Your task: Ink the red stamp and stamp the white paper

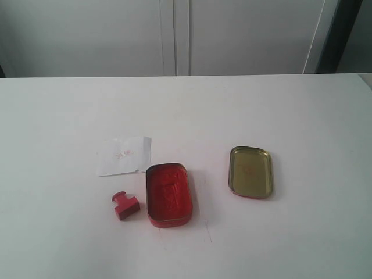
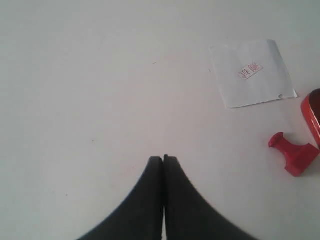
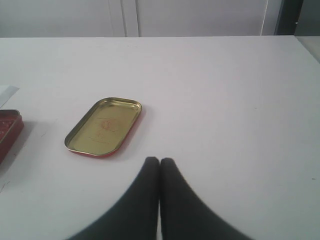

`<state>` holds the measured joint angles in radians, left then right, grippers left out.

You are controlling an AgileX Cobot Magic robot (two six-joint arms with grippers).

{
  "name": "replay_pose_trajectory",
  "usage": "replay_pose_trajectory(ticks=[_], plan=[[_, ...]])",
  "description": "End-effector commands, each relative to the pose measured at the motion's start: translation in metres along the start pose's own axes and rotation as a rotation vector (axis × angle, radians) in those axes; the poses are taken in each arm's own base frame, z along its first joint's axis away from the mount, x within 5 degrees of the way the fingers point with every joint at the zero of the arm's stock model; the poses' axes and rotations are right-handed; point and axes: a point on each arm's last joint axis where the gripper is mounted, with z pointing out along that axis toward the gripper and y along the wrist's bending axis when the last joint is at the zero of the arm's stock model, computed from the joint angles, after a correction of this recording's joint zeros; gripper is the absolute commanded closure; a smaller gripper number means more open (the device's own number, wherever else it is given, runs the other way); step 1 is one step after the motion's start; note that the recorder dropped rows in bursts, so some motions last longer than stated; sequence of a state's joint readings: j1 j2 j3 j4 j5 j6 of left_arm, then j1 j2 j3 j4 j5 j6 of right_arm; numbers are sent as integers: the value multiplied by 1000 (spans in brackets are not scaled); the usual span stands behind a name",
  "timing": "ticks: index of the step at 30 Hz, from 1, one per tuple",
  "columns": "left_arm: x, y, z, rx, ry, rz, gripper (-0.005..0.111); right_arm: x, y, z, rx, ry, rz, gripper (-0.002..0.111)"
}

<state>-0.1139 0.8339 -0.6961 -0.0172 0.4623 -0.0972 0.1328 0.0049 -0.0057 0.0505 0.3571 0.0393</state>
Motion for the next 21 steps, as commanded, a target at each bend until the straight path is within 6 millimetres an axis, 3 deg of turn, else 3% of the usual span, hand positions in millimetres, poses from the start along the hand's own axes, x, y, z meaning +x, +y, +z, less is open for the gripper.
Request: replay_pose_trajectory(ticks=[1, 13, 21], plan=[[3, 0, 0, 2, 8, -4, 107, 0, 0, 0, 4, -14, 1, 108], [3, 0, -3, 2, -5, -4, 107, 0, 0, 0, 4, -14, 1, 108], [8, -3, -48, 5, -196, 7, 107, 0, 0, 0, 4, -14, 1, 108]])
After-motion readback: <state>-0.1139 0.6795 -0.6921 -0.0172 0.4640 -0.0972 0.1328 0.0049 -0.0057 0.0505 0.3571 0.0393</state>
